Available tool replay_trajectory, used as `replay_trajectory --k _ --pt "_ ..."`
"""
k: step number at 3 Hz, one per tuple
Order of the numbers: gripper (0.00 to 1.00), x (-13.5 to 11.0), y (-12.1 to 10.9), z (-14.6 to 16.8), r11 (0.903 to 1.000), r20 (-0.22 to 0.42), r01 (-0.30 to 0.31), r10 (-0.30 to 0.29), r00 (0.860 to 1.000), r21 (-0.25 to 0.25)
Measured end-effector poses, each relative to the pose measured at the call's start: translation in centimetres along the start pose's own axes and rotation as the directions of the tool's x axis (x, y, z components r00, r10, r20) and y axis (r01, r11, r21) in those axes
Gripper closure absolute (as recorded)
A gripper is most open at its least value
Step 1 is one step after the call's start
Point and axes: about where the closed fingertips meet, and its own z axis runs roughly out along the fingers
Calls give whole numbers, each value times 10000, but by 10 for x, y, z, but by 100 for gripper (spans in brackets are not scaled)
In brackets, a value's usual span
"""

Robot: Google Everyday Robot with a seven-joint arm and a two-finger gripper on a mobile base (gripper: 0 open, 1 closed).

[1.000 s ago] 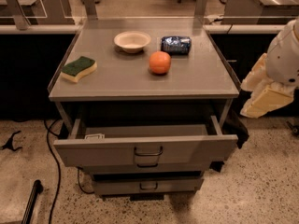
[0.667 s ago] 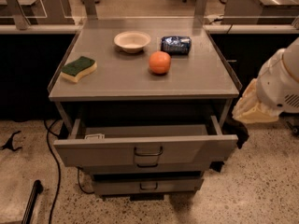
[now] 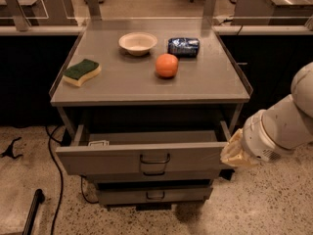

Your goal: Close top drawer

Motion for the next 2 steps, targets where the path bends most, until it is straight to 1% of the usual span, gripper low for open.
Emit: replay_trajectory --k 1,2 --pt "100 0 0 0 10000 -1 2 -2 10000 1" --pt "100 4 4 5 9998 -124 174 -173 9998 115"
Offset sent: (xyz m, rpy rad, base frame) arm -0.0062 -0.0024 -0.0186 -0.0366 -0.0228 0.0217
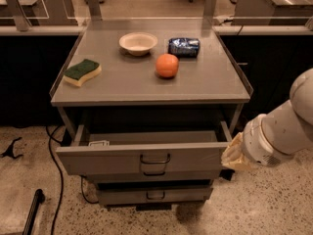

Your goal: Close top drawer

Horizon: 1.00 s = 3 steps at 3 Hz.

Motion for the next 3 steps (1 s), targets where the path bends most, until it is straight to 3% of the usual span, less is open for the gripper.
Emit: replay_trajectory --k 1,3 --pt "100 9 5 29 9999 139 152 -152 9998 -20" --pt "100 18 -4 119 9958 1166 702 -767 9902 586"
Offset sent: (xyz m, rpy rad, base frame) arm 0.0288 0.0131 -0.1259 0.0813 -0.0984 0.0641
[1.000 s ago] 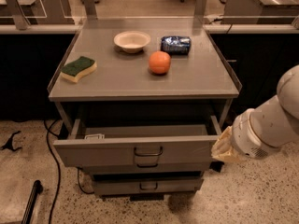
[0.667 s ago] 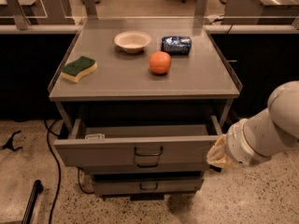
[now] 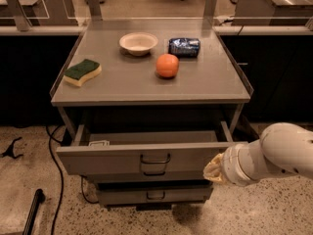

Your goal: Close top drawer

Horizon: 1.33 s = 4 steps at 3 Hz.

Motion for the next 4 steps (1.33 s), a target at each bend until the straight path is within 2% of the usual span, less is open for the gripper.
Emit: replay_trajectory --k 1,2,3,4 --pt "100 0 0 0 10000 0 0 0 10000 0" --pt "100 0 -7 6 9957 141 432 -445 9989 825" --pt "100 -2 -20 13 9817 290 785 -847 9960 1734" --pt "100 -3 -38 29 9697 496 904 -1043 9933 2270"
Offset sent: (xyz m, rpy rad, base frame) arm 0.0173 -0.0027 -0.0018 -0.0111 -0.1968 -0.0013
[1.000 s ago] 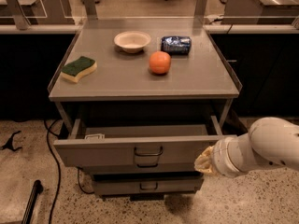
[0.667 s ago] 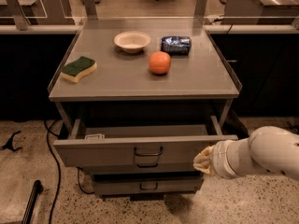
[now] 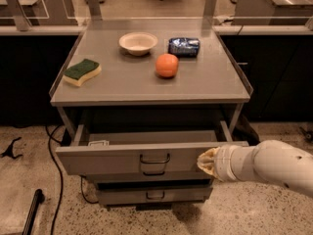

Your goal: Close top drawer

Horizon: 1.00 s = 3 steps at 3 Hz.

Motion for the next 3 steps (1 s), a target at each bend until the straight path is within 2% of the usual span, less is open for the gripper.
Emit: replay_trajectory --k 3 --pt "100 -1 -36 46 9957 473 94 -138 9988 925"
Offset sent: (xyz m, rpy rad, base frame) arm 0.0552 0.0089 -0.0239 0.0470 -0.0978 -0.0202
